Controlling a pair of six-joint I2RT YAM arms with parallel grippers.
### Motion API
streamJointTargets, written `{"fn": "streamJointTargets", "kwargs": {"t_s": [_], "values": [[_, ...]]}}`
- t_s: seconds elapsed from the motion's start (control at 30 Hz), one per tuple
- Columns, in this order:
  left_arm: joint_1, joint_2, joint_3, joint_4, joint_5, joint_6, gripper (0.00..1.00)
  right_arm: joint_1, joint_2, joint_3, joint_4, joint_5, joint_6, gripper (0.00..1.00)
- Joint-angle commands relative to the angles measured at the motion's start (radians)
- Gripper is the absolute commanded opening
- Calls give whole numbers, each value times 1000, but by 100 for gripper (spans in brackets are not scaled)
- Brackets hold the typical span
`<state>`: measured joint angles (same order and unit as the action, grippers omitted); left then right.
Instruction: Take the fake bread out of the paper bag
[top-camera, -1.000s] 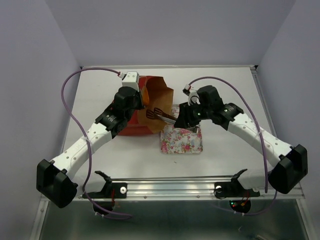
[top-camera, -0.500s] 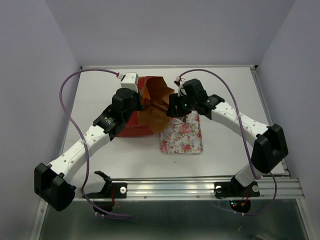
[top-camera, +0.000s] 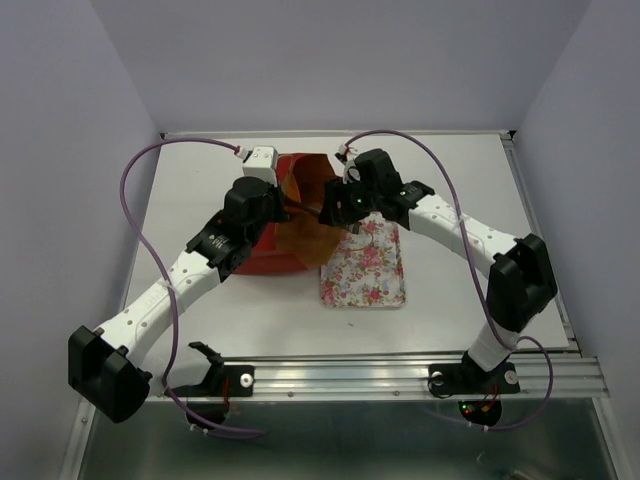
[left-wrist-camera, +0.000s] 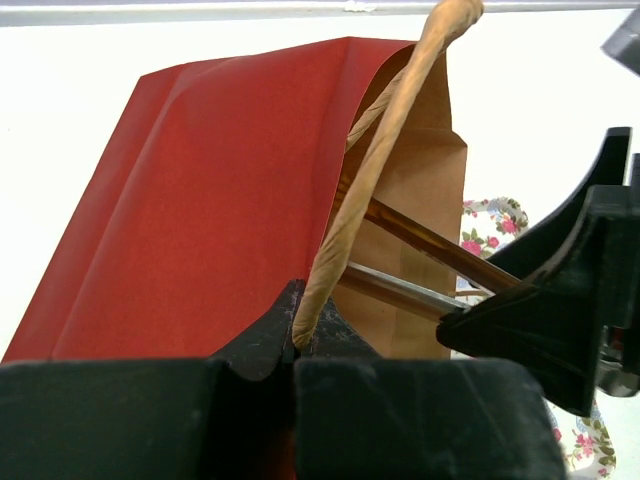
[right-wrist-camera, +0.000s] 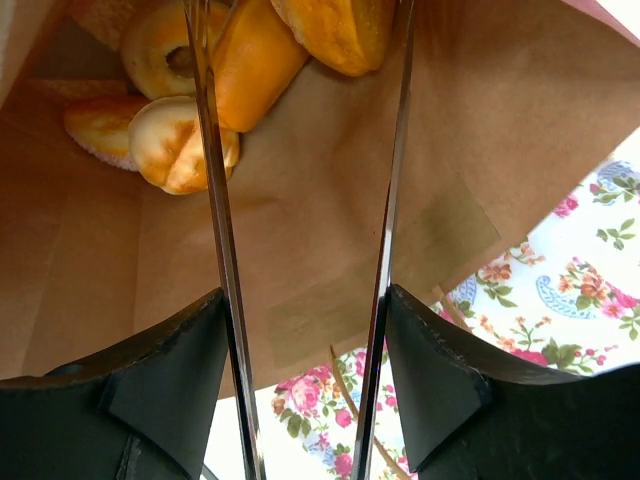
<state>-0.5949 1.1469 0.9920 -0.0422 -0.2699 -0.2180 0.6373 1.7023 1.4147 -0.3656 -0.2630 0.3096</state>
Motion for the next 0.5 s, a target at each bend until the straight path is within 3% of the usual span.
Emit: {"fn": "streamJointTargets", "kwargs": {"t_s": [0.0,0.27,0.37,0.47], "values": [[-6,-33,-1,53,-3,11,0,10,29,70,67,-28,-6,66],[-8,-35,-1,53,11,16,0,30,89,113,65,73,-7,61],[-8,-35,-1,53,5,17,0,41,108,125,67,87,-9,48],[-8,-35,-3,53,-20,12,0,41,94,124,68,88,0,27]]}}
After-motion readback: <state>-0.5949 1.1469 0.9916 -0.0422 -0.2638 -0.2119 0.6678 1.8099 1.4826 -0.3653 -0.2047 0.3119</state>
